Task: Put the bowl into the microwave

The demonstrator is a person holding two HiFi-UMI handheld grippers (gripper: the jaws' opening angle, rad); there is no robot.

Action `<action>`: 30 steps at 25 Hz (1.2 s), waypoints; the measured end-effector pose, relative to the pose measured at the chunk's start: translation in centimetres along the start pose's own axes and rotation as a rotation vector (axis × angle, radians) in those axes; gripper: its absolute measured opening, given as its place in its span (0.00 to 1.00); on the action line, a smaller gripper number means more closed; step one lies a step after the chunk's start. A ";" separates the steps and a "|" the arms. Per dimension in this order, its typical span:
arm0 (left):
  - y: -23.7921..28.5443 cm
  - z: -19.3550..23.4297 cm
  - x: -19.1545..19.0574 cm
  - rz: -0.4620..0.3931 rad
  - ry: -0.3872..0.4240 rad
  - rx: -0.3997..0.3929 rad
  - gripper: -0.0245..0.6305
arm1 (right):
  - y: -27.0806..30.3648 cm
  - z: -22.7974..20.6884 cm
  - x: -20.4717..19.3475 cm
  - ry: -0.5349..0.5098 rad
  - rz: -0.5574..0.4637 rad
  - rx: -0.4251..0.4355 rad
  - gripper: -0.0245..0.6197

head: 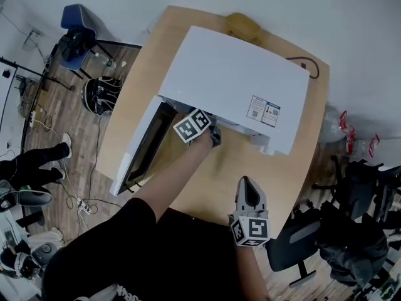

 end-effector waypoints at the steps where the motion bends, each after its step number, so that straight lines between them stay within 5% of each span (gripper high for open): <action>1: 0.1 0.0 0.1 0.006 0.021 -0.005 0.48 | 0.0 -0.1 0.0 0.001 0.002 -0.003 0.13; 5: 0.5 0.2 0.4 0.014 0.099 -0.037 0.49 | 0.3 -0.3 0.1 0.002 0.001 -0.007 0.13; 11: 0.5 0.7 0.7 -0.045 0.114 -0.076 0.52 | 0.5 -0.3 0.0 0.000 0.004 -0.005 0.13; 30: -0.2 1.2 0.7 -0.008 0.234 -0.106 0.56 | 0.2 -0.1 0.3 -0.031 -0.009 -0.025 0.13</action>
Point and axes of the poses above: the fingertips, and each gripper's own axes: y forward along the fingers, z to its left, x out of its top, the point moved 6 cm from there along -y, backward along the fingers, and after that the axes turned 15 degrees about -x, right-handed, at the moved point
